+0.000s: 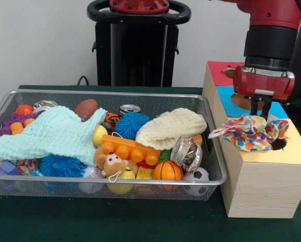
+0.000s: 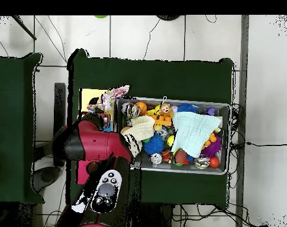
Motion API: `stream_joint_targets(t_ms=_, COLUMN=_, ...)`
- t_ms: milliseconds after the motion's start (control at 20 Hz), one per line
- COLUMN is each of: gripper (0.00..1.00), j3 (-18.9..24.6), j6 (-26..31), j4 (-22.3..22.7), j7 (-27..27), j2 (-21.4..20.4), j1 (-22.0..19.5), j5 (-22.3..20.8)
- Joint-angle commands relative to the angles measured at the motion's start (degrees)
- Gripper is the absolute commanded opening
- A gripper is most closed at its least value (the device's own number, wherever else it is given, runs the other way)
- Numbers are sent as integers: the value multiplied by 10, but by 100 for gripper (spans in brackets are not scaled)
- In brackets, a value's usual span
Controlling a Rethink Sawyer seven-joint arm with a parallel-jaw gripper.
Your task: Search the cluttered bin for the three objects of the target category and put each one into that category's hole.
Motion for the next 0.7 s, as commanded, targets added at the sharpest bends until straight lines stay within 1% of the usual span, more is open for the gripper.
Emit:
stream_joint_targets(t_ms=50, gripper=0, j3=101, j6=-20, j4=24, j7=116, j2=52, j1=-29, j5=17)
stream_joint_targets(t_ms=300, gripper=0, j3=110, j6=-13, j4=18, j7=115, j2=65, j1=-28, j5=24)
stream_joint_targets(t_ms=400, gripper=0, j3=120, j6=-7, j4=20, j7=111, j2=66, j1=-32, j5=25)
stream_joint_targets(t_ms=450, gripper=0, j3=133, j6=-2, j4=25, j7=105, j2=64, j1=-40, j5=23)
stream_joint_targets(t_ms=650, gripper=0, j3=159, j6=2, j4=36, j7=95, j2=54, j1=-52, j5=16)
stream_joint_targets(t_ms=700, gripper=0, j3=159, j6=3, j4=36, j7=95, j2=54, j1=-51, j5=16)
